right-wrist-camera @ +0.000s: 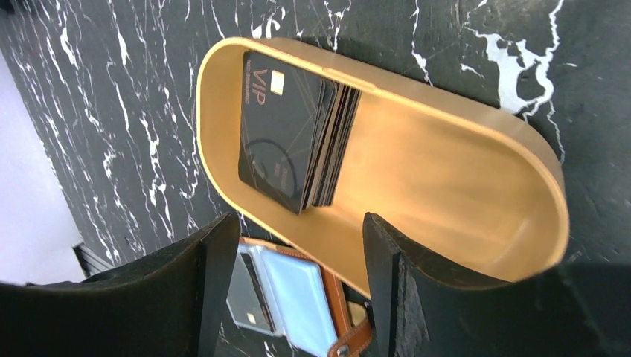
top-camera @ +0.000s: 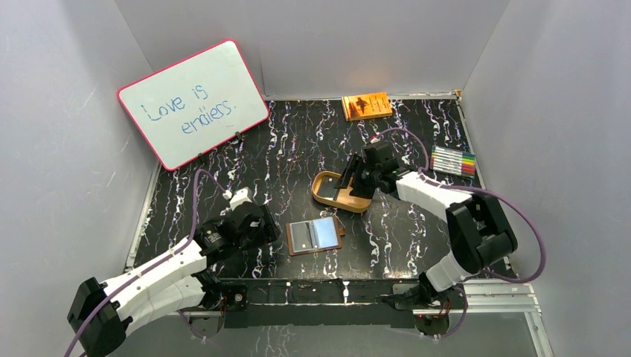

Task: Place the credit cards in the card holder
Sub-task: Pick up the credit card from the storage box.

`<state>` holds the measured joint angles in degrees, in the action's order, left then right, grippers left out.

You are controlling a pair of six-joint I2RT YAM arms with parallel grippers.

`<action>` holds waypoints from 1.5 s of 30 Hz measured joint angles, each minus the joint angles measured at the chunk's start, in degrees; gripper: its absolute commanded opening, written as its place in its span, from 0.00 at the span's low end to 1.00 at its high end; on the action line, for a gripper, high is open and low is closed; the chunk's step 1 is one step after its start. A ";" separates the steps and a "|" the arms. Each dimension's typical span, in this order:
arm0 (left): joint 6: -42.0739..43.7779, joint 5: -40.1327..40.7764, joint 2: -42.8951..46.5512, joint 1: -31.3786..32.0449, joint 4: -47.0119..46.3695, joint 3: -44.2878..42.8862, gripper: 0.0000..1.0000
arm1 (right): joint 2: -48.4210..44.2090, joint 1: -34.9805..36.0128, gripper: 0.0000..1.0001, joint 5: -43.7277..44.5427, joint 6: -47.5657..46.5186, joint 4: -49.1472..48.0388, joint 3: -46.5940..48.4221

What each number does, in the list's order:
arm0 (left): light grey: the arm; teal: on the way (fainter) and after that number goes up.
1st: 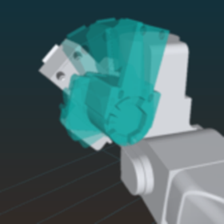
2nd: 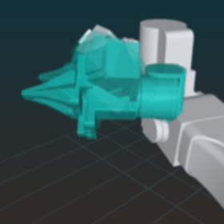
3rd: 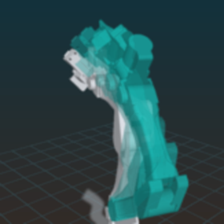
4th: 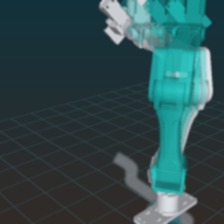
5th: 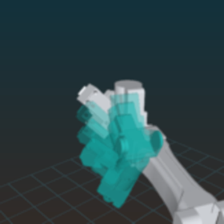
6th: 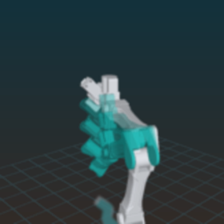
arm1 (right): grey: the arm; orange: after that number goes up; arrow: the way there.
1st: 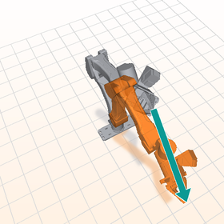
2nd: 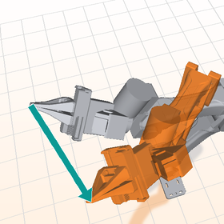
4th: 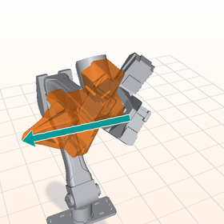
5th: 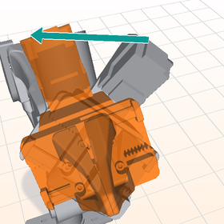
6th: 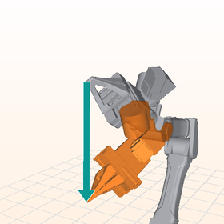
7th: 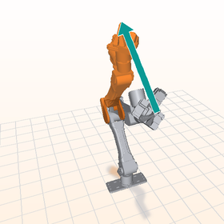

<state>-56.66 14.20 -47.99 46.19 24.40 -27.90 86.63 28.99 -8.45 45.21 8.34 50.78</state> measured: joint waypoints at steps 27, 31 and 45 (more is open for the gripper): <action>-0.37 0.22 -1.46 -0.02 -0.35 1.22 0.64 | 16.41 1.60 0.45 -0.52 5.66 -1.70 8.79; -0.37 0.31 -1.46 0.00 -0.24 1.22 0.64 | 16.48 1.57 0.41 -0.61 5.64 -1.68 8.79; -0.37 0.44 -2.51 0.00 -0.13 1.22 0.64 | 13.44 1.05 0.33 -0.85 6.16 -5.09 4.20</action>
<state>-57.04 14.63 -50.50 46.19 24.27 -26.68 100.07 30.04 -9.30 51.37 3.25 54.98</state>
